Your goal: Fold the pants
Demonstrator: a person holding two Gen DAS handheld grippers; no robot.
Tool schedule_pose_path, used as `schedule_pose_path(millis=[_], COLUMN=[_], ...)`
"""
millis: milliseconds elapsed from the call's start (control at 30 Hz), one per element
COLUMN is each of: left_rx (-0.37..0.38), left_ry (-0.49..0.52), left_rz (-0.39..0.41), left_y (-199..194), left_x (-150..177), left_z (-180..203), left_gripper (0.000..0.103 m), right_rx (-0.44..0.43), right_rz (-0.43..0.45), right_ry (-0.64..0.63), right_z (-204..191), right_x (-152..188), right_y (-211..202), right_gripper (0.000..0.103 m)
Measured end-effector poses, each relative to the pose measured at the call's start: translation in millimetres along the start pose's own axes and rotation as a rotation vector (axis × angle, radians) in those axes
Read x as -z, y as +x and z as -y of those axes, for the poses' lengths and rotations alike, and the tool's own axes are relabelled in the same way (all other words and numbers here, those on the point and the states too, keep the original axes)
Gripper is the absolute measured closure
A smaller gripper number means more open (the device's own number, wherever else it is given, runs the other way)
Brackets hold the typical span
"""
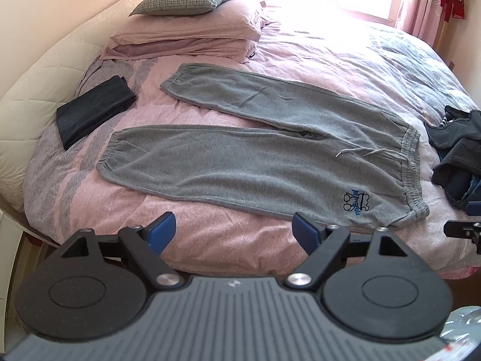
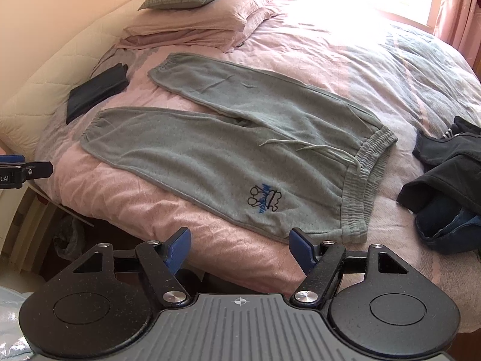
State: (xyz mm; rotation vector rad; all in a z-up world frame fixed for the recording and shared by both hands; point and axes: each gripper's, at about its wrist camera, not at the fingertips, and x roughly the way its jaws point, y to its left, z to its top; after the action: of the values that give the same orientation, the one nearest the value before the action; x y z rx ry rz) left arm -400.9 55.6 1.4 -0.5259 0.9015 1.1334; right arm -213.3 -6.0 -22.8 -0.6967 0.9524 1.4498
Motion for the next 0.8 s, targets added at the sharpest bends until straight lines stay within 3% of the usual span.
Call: schedule_pose_path(millis=[367, 567, 800], left_rx=[0.053, 0.124, 0.220], left_ry=[0.041, 0.184, 0.364], left_rz=[0.038, 0.016, 0.095], left_y=[45.3, 100.1, 167.3], left_x=[-45.7, -102.5, -175.5], left_z=[-52.2, -86.9, -108.3], left_gripper=[0.013, 0.011, 0.006], right_rx=[0.091, 0.169, 0.303], right_rz=[-0.027, -0.031, -0.007], right_ry=[0.059, 0.195, 0.418], right_z=[-10.8, -25.3, -28.5], right_x=[-37.3, -71.8, -90.7], right_y=[35.2, 71.0, 94.6], right_gripper=[0.034, 0.034, 0.034])
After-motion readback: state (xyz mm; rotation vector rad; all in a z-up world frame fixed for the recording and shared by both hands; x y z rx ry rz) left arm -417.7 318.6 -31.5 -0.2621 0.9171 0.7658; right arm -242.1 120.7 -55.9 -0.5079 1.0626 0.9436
